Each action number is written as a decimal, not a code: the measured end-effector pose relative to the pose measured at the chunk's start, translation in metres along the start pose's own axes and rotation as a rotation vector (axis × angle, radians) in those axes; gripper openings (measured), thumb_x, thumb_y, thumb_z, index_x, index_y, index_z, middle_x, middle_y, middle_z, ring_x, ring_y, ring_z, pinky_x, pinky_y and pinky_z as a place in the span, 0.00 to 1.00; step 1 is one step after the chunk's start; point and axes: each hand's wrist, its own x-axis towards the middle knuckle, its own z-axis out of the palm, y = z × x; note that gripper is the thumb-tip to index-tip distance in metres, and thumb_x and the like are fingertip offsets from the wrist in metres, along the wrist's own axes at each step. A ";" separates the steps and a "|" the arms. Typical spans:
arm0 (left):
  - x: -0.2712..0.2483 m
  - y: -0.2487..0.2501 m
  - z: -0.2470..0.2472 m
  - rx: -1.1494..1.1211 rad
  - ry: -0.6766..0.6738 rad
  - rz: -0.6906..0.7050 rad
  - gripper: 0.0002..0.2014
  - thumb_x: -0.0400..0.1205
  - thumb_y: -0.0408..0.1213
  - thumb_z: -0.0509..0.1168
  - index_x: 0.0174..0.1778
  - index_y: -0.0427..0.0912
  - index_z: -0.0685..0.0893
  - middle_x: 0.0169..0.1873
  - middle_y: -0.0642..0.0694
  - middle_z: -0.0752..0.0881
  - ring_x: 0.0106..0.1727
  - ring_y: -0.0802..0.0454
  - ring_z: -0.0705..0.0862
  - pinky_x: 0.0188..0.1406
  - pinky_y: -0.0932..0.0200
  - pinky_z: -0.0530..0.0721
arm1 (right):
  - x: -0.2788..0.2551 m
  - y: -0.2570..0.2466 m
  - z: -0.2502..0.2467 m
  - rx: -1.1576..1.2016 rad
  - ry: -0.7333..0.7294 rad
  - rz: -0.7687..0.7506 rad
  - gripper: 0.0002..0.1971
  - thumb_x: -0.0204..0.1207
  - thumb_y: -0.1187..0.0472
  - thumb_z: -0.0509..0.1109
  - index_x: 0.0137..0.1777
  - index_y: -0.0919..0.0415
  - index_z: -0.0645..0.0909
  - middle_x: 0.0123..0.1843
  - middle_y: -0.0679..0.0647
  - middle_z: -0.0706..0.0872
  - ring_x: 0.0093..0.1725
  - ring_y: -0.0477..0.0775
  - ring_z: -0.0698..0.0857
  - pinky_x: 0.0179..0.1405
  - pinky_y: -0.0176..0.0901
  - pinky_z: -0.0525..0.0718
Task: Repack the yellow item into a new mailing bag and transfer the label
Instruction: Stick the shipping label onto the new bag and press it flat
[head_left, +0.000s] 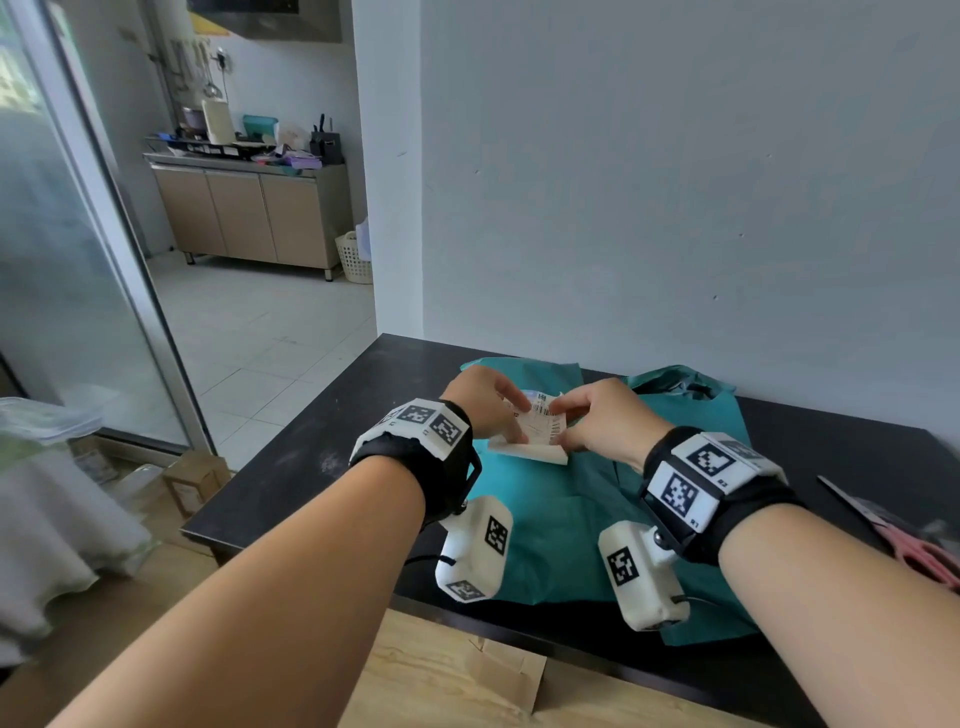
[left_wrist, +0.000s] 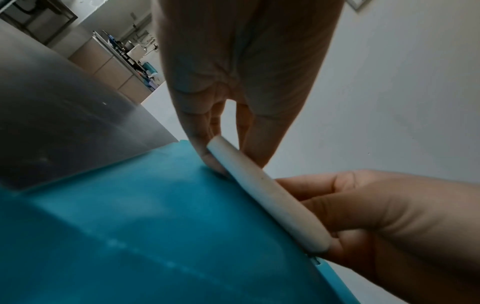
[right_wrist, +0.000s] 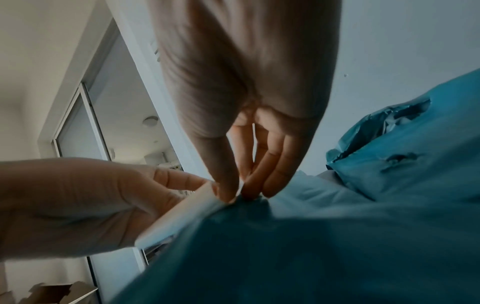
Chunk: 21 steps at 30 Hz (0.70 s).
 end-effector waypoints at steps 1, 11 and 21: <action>-0.001 -0.001 0.001 0.007 -0.011 -0.002 0.21 0.67 0.31 0.80 0.56 0.45 0.88 0.52 0.50 0.79 0.53 0.53 0.79 0.52 0.63 0.75 | -0.001 0.000 0.000 0.008 -0.011 -0.006 0.26 0.62 0.67 0.82 0.63 0.59 0.86 0.62 0.53 0.87 0.61 0.52 0.84 0.66 0.47 0.81; -0.013 0.007 -0.007 -0.161 -0.017 0.001 0.32 0.69 0.27 0.78 0.70 0.34 0.79 0.63 0.41 0.82 0.46 0.48 0.88 0.52 0.58 0.88 | -0.003 -0.006 -0.011 0.114 0.019 -0.054 0.33 0.67 0.73 0.77 0.73 0.54 0.78 0.66 0.54 0.82 0.53 0.51 0.84 0.55 0.42 0.84; -0.026 0.004 -0.003 -0.052 -0.031 -0.013 0.36 0.68 0.29 0.79 0.74 0.36 0.76 0.66 0.42 0.82 0.51 0.48 0.89 0.55 0.56 0.88 | -0.012 -0.004 -0.005 0.018 -0.153 -0.044 0.44 0.65 0.68 0.81 0.81 0.57 0.66 0.73 0.57 0.80 0.65 0.57 0.82 0.65 0.43 0.78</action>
